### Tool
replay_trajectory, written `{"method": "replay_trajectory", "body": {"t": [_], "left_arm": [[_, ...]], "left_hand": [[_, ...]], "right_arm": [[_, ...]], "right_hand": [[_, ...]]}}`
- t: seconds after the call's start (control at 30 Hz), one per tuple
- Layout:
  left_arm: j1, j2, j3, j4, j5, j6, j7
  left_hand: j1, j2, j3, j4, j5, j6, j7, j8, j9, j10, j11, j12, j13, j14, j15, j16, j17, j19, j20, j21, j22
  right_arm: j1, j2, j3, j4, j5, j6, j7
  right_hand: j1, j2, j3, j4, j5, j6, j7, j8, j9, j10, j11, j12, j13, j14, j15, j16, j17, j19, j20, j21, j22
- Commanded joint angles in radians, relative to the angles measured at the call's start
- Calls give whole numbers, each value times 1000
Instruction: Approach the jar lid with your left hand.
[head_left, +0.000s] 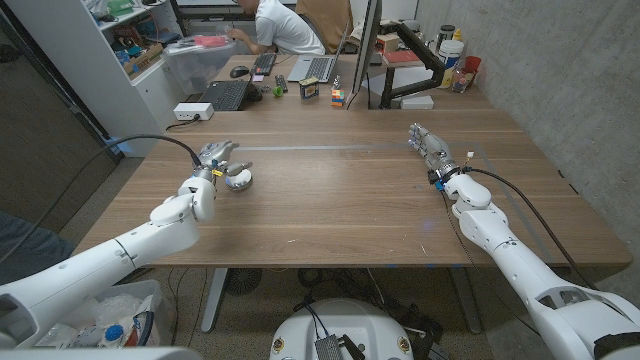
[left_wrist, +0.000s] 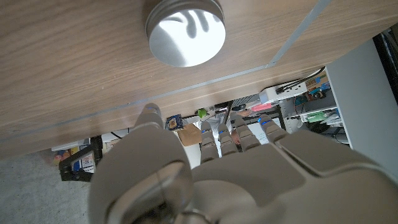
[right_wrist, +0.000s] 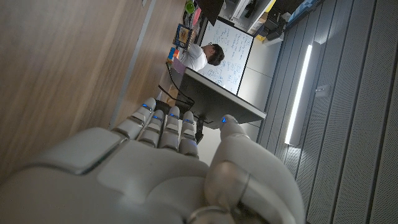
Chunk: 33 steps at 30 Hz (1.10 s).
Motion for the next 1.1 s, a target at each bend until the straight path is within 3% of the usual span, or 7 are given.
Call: {"method": "replay_trajectory", "body": {"t": [0.03,0.47,1.1], "left_arm": [[3,-17,10,28,-16,-22,6],[-13,-30,34,63,-15,-30,-11],[8,-16,20,49,-31,-22,5]], "left_hand": [[6,-4,0,-2,7,-1,0,0,1,-2,1,0,4,3,5,5,5,1,4,4,4],[7,-4,-2,-3,10,-9,-3,-4,2,-7,-2,-1,5,4,5,5,6,1,3,3,4],[11,-3,-3,-4,13,-14,0,-5,2,-4,0,1,5,7,4,6,7,4,1,4,4]], "right_arm": [[-13,-4,-1,-21,-1,-3,-5],[-41,-15,6,-54,2,-17,-19],[-31,-9,-7,-49,-2,-23,-14]], "right_hand": [[10,4,-1,1,4,4,-5,0,5,6,-2,-1,4,6,-1,2,2,11,0,-1,5],[10,3,-1,1,4,4,-4,0,5,7,-2,-1,4,7,-1,2,2,12,1,-2,5],[10,3,-1,1,4,4,-5,0,5,7,-3,-1,4,7,-2,2,2,13,1,-4,5]]}}
